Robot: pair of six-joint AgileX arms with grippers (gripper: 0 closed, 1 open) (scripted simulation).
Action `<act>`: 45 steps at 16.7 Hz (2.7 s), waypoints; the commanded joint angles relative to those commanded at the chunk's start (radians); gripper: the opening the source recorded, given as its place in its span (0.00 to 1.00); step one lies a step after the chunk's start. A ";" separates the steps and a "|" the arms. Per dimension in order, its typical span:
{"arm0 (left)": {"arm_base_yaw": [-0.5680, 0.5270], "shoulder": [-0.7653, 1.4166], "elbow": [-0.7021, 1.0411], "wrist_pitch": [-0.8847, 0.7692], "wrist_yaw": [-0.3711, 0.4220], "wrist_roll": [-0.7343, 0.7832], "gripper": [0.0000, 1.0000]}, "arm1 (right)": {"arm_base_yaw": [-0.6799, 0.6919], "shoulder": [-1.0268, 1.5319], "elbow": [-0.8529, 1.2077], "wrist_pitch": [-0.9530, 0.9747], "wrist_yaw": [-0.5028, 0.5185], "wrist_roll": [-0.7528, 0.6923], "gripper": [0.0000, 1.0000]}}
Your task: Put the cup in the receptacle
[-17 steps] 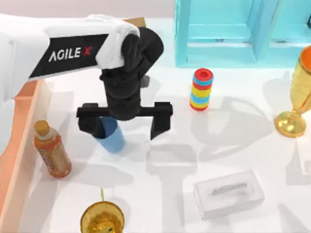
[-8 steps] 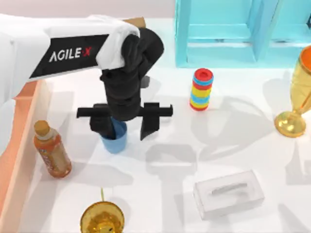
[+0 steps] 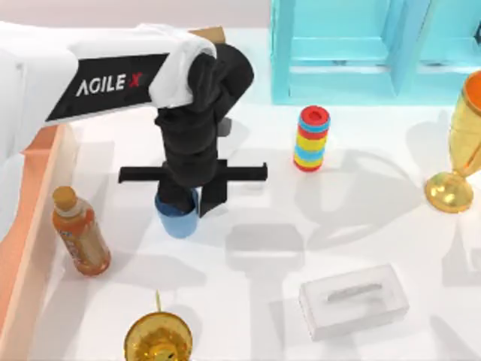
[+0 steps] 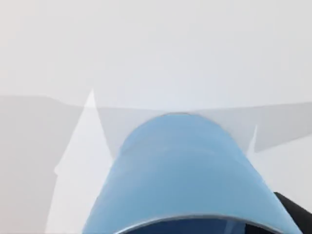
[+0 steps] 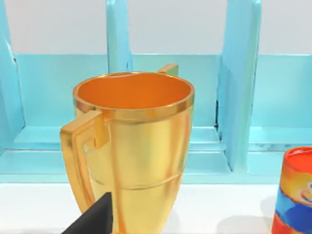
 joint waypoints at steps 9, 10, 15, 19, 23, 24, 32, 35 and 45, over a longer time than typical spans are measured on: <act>0.016 -0.010 0.023 -0.006 -0.009 0.037 0.00 | 0.000 0.000 0.000 0.000 0.000 0.000 1.00; 0.029 -0.017 0.039 -0.012 -0.015 0.070 0.00 | 0.000 0.000 0.000 0.000 0.000 0.000 1.00; 0.188 -0.100 0.115 -0.110 -0.044 0.358 0.00 | 0.000 0.000 0.000 0.000 0.000 0.000 1.00; 0.442 -0.218 0.105 -0.250 -0.047 0.600 0.00 | 0.000 0.000 0.000 0.000 0.000 0.000 1.00; 0.669 -0.339 0.041 -0.370 -0.027 0.708 0.00 | 0.000 0.000 0.000 0.000 0.000 0.000 1.00; 0.702 -0.365 0.027 -0.389 -0.020 0.720 0.00 | 0.000 0.000 0.000 0.000 0.000 0.000 1.00; 0.741 -0.393 -0.003 -0.396 -0.014 0.738 0.00 | 0.000 0.000 0.000 0.000 0.000 0.000 1.00; 0.753 -0.389 -0.094 -0.303 -0.013 0.749 0.00 | 0.000 0.000 0.000 0.000 0.000 0.000 1.00; 0.772 -0.381 -0.221 -0.163 -0.011 0.766 0.15 | 0.000 0.000 0.000 0.000 0.000 0.000 1.00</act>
